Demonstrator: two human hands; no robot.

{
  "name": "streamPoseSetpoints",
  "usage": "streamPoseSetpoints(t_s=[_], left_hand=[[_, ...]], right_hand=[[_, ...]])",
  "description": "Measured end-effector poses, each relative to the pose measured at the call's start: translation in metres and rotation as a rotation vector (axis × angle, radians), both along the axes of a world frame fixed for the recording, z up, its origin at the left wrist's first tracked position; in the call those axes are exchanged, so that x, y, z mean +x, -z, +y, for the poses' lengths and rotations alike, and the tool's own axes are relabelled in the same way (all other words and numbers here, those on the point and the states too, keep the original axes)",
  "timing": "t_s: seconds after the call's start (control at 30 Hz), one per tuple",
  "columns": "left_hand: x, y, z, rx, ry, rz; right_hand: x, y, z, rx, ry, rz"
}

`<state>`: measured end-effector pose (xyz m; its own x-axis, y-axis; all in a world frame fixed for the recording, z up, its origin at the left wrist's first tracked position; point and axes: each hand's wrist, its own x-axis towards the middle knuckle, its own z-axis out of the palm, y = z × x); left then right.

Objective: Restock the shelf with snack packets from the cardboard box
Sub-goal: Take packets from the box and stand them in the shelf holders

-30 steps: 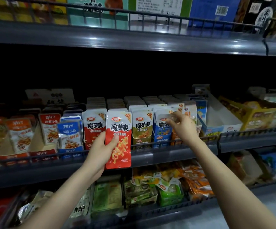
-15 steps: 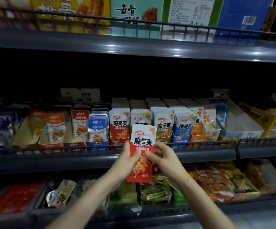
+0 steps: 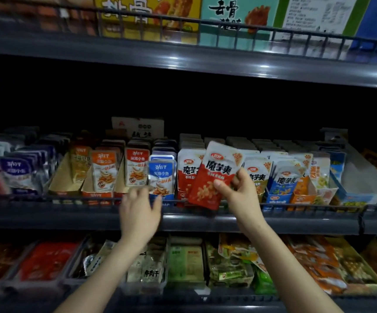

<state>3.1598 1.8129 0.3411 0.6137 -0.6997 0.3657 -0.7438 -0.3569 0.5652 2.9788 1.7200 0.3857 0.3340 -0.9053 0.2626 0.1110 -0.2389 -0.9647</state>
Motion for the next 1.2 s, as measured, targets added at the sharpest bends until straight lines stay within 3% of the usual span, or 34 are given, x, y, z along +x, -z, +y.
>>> streamPoseSetpoints(t_s=[0.13, 0.5, 0.8, 1.2], left_hand=[[0.035, 0.021, 0.002, 0.021, -0.146, -0.2], [0.063, 0.061, 0.014, -0.006, 0.014, -0.341], [0.064, 0.066, 0.014, 0.003, 0.028, -0.313], [0.062, 0.067, 0.012, 0.01, 0.012, -0.269]], right_hand=[[0.024, -0.007, -0.018, -0.089, 0.052, -0.026], [0.04, 0.009, -0.041, -0.168, 0.123, 0.233], [0.044, -0.005, -0.054, -0.23, 0.223, 0.52], [0.052, -0.011, -0.046, -0.38, 0.181, 0.579]])
